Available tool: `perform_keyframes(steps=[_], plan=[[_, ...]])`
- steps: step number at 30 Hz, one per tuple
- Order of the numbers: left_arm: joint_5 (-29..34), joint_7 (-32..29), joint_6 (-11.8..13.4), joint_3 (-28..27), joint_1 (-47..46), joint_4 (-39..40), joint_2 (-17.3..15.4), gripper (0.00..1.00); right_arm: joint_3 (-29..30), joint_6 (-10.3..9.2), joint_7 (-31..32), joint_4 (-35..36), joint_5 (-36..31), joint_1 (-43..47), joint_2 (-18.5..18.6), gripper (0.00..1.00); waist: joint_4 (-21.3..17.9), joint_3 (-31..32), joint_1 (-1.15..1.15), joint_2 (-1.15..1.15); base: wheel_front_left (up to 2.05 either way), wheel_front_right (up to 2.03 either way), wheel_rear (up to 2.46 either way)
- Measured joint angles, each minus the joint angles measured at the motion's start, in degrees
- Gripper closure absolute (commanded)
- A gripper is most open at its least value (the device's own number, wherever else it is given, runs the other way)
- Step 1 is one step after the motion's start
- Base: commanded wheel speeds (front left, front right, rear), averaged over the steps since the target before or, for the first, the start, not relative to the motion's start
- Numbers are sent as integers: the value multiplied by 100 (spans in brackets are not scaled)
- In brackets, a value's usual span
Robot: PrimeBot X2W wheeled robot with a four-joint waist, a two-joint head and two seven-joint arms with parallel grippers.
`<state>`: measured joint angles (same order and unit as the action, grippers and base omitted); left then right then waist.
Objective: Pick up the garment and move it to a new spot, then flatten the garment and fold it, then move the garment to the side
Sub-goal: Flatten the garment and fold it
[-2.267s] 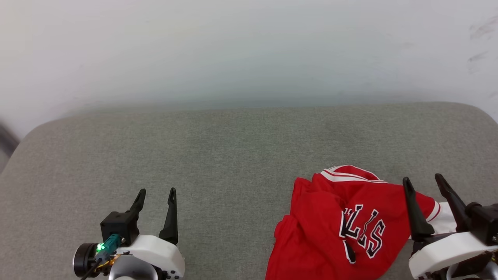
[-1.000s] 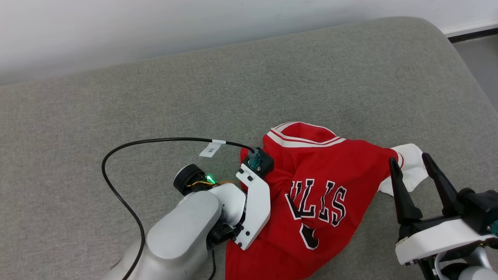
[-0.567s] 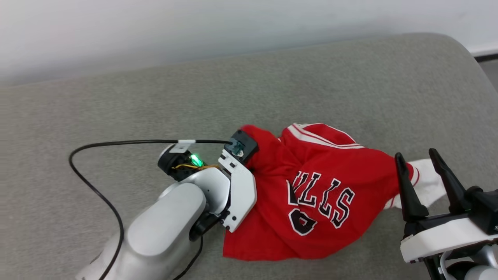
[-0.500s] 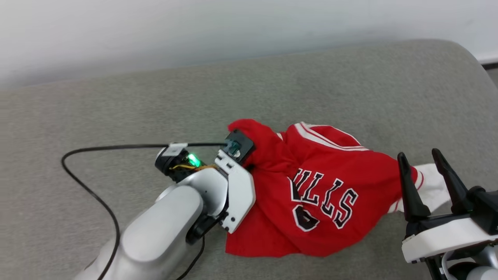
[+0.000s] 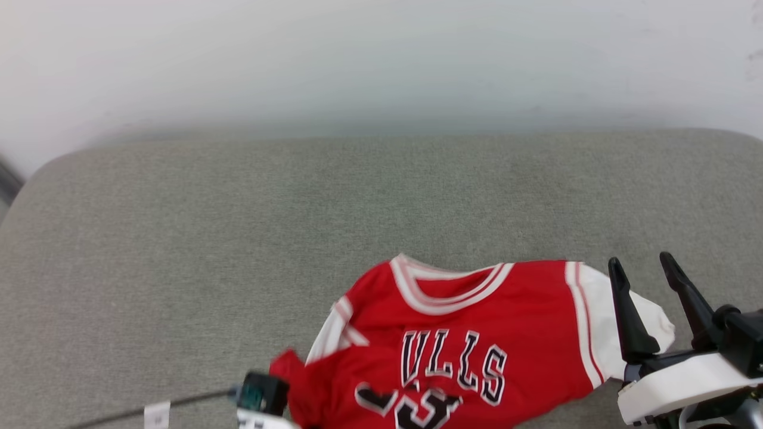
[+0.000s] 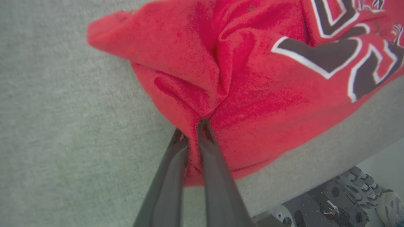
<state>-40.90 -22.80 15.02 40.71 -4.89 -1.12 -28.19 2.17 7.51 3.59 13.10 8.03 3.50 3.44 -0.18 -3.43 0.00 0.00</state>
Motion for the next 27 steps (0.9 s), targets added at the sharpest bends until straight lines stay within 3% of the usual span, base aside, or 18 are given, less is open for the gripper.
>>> perform_keyframes(steps=[3,4,5,15,19,22,25,26,27], plan=[[-247,103,169,-40,511,53,70,100,24,0,31,22,0,69,3,0,82,80,0,0,0,0,0],[-296,158,199,-60,612,54,108,64,29,0,47,29,0,86,4,0,101,108,0,0,0,0,0],[-312,252,258,-93,686,60,143,0,31,0,51,44,0,123,3,0,124,128,-1,0,0,0,0],[111,1400,670,-661,610,513,124,0,70,0,126,130,-1,244,1,0,274,317,0,0,0,0,0],[325,1489,652,-781,165,704,-40,0,65,0,148,172,-8,247,-1,0,289,281,0,0,0,0,0],[434,1324,426,-731,-336,639,-116,0,36,0,152,212,-36,205,8,0,273,165,0,0,0,0,0],[491,932,40,-517,-875,390,-199,0,-31,0,176,225,-47,81,31,0,225,8,0,0,0,0,0],[499,436,-393,-244,-1327,98,-278,0,-103,0,175,208,-49,-5,62,0,139,-147,0,0,0,0,0],[501,267,-517,-162,-1445,12,-313,0,-123,0,177,196,-48,-16,65,0,102,-190,0,0,0,0,0]])
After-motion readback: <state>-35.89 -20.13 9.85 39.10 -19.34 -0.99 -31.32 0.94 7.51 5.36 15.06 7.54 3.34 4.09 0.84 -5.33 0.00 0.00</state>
